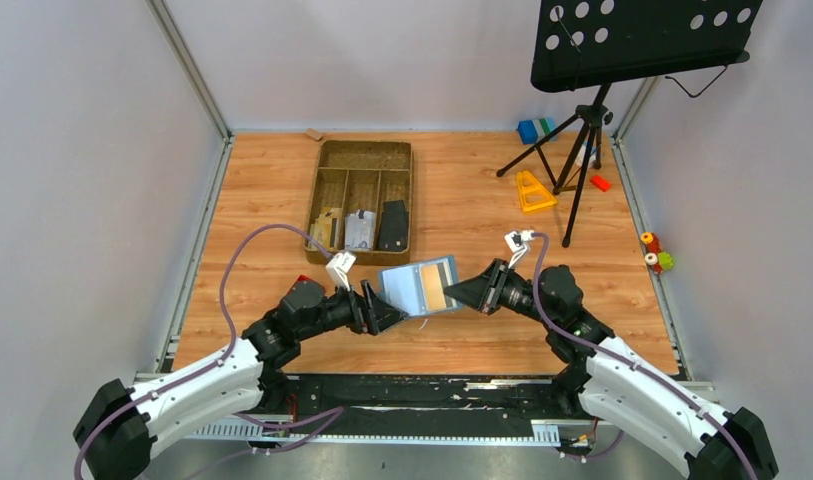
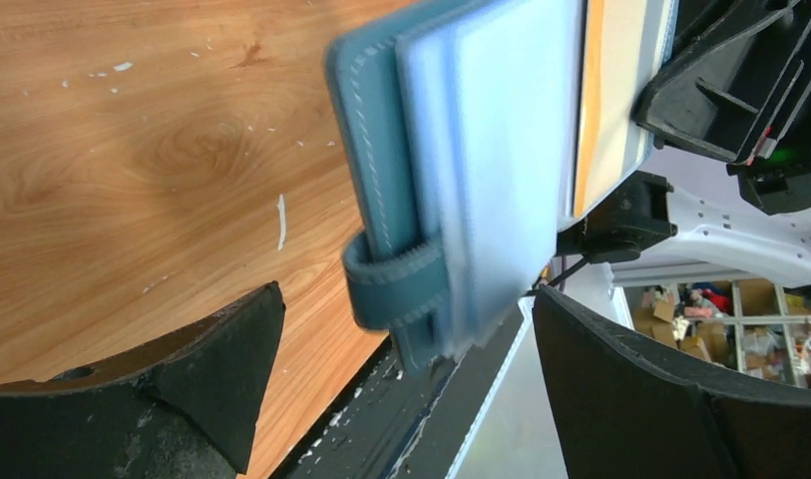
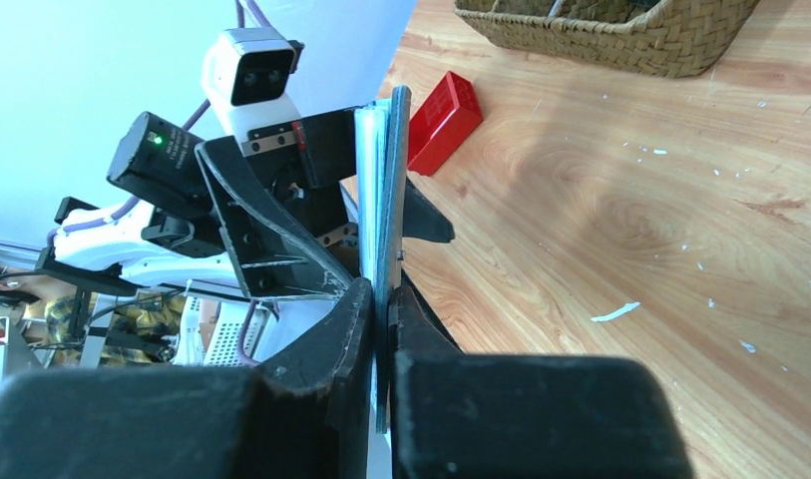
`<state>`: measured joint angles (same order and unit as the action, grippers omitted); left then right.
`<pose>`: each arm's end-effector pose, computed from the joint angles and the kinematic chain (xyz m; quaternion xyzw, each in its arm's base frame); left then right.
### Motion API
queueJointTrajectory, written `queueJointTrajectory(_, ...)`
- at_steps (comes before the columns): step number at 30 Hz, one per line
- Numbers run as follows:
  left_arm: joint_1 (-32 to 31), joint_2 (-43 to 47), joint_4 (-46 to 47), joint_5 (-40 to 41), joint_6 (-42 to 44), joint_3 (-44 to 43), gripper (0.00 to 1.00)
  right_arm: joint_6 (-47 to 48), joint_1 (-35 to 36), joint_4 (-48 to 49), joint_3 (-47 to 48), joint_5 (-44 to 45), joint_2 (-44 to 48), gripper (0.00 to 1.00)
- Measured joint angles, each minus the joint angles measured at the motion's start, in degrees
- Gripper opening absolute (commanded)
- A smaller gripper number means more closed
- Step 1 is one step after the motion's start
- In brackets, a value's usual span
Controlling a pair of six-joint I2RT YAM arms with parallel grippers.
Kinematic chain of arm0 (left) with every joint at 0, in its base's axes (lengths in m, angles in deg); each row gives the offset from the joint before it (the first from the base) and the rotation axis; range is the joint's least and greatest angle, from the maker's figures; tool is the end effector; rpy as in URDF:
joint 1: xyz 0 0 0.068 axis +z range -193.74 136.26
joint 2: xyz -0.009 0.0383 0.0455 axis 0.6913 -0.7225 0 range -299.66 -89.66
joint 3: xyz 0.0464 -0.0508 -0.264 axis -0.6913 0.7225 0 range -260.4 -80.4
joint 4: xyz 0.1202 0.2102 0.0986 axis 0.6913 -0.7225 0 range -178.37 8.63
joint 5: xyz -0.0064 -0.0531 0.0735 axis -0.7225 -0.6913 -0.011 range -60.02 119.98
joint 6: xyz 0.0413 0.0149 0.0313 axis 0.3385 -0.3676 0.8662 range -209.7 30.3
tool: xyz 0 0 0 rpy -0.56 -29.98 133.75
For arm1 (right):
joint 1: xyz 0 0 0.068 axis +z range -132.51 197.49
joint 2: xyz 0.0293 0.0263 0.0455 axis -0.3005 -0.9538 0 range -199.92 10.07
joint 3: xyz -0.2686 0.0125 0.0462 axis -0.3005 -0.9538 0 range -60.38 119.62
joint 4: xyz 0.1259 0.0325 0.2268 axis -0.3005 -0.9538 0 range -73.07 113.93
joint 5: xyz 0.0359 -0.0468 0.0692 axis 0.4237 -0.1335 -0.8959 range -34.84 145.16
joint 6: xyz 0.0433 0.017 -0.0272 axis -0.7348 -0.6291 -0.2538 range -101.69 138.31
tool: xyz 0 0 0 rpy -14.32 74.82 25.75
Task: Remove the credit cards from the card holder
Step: Remove the credit card from the card holder.
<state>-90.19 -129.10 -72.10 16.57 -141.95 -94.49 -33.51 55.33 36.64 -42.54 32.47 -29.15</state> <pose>0.1094 -0.1272 0.2005 0.0299 0.7961 -0.5138 0.3183 0.1267 0.1159 0.2310 -0.0368 0.7538 0.5562 0.3479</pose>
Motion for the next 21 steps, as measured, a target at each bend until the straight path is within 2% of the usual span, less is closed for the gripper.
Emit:
queueJointTrajectory(1,0.00,-0.90,1.92,-0.33,-0.48,0.66,0.97,-0.22,0.00,0.02,0.26,-0.28,-0.44,0.00)
queueJointTrajectory(3,0.00,-2.62,5.84,-1.14,-1.62,1.62,0.84,-0.63,0.00,0.24,0.70,-1.46,-1.33,0.00)
queueJointTrajectory(7,0.00,-7.15,16.33,-2.80,-4.35,2.75,0.40,-0.55,0.02,-0.13,1.95,-3.78,-3.28,0.01)
queueJointTrajectory(9,0.00,-7.67,18.53,-2.86,-4.92,2.78,0.20,0.00,0.02,-0.76,2.99,-4.46,-4.22,0.09)
queueJointTrajectory(11,-0.04,-7.76,21.31,-3.08,-5.46,2.80,0.03,0.90,0.02,-1.70,4.28,-4.63,-5.14,0.22)
queueJointTrajectory(13,-0.02,-7.43,22.86,-2.91,-5.60,2.82,0.00,1.38,0.04,-2.40,5.16,-5.07,-5.81,0.34)
queueJointTrajectory(16,0.00,-6.29,22.97,-2.49,-5.46,2.86,0.00,2.27,0.66,-2.84,5.90,-6.47,-6.01,0.41)
queueJointTrajectory(21,0.00,-3.65,22.64,-1.84,-5.42,3.17,0.00,2.93,0.76,-3.06,6.10,-7.56,-5.40,0.36)
